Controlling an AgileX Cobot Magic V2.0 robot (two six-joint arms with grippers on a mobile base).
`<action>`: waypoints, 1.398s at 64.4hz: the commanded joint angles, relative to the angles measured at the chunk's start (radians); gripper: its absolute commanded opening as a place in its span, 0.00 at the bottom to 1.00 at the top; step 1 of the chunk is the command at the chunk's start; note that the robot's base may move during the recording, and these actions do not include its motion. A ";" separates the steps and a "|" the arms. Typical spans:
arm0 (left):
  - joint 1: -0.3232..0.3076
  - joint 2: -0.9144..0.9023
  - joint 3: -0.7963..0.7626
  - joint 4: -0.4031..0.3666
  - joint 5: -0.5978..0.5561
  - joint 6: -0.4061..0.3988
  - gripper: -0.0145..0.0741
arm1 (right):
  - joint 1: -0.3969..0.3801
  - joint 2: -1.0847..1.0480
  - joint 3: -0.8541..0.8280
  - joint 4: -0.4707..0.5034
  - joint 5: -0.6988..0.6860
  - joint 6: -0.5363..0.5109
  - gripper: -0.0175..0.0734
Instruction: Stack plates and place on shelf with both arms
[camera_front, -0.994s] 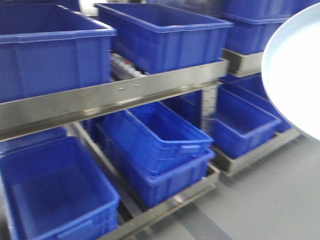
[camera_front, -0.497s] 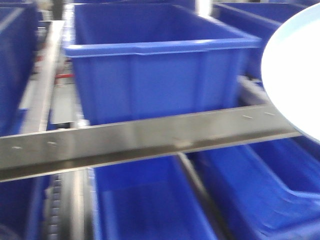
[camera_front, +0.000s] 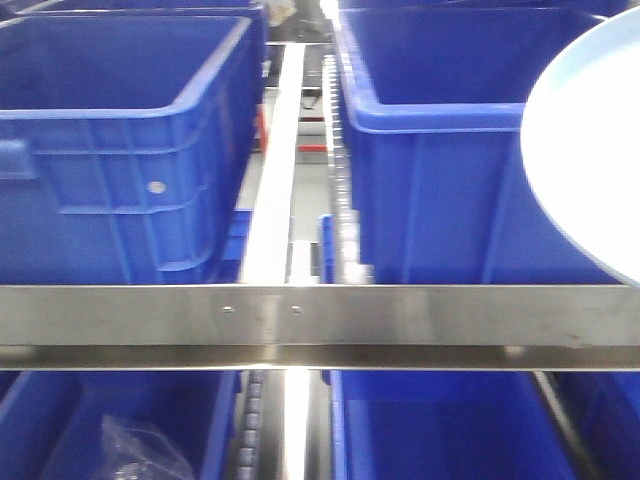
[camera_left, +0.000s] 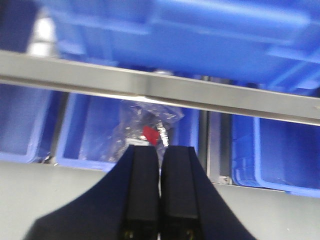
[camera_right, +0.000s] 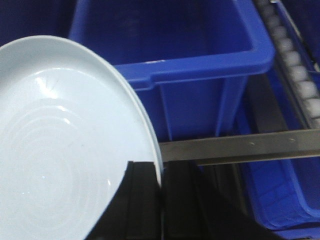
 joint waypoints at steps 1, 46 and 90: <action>0.000 -0.001 -0.028 -0.003 -0.066 -0.006 0.26 | -0.004 0.004 -0.029 0.002 -0.098 -0.002 0.22; 0.000 -0.001 -0.028 -0.003 -0.066 -0.006 0.26 | -0.004 0.004 -0.029 0.002 -0.098 -0.002 0.22; 0.000 -0.001 -0.028 -0.003 -0.066 -0.006 0.26 | -0.004 0.004 -0.029 0.002 -0.103 -0.002 0.22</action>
